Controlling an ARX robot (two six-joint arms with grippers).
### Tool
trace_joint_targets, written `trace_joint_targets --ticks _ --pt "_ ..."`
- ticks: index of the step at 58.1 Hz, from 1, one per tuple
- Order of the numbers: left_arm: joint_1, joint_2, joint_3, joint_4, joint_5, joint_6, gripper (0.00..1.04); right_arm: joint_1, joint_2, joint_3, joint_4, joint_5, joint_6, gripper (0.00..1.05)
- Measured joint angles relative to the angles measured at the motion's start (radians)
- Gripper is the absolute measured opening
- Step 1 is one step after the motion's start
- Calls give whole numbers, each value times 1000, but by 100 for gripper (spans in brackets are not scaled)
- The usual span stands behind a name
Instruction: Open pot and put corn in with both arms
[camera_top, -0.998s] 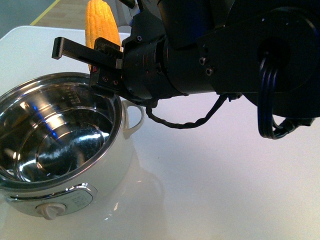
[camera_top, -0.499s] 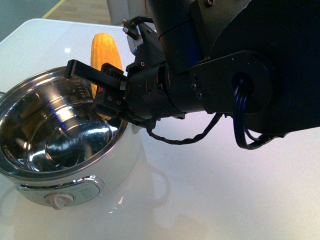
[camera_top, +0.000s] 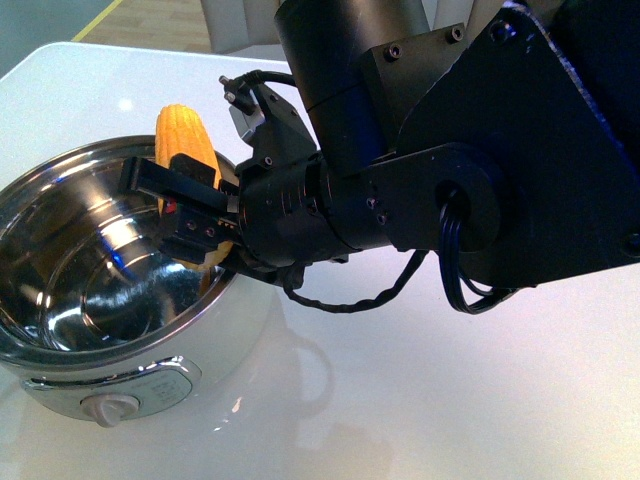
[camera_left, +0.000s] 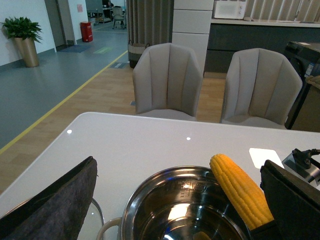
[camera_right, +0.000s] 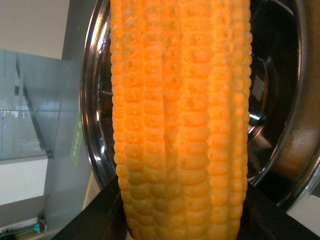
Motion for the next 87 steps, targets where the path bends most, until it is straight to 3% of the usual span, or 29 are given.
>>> trace_joint_targets --ticks 14,21,38,46,57,64,82,84,87 --pt "0 0 0 0 0 0 98 -2 -13 5 5 -12 0 84" --pt "0 0 0 0 0 0 98 -6 -23 5 5 -4 0 97" --pt "0 0 0 0 0 0 98 -86 -79 -70 55 112 38 96" --pt "0 0 0 0 0 0 98 -203 -121 -164 131 193 110 96" --pt "0 0 0 0 0 0 98 -339 -299 -311 237 192 196 96" --pt "0 0 0 0 0 0 98 -410 -437 -386 206 223 184 96" --pt "0 0 0 0 0 0 98 -551 -941 -597 -221 536 -249 96" --pt "0 0 0 0 0 0 98 -555 -982 -649 -126 589 -311 91" --pt "0 0 0 0 0 0 98 -569 -1028 -770 189 622 -462 79"
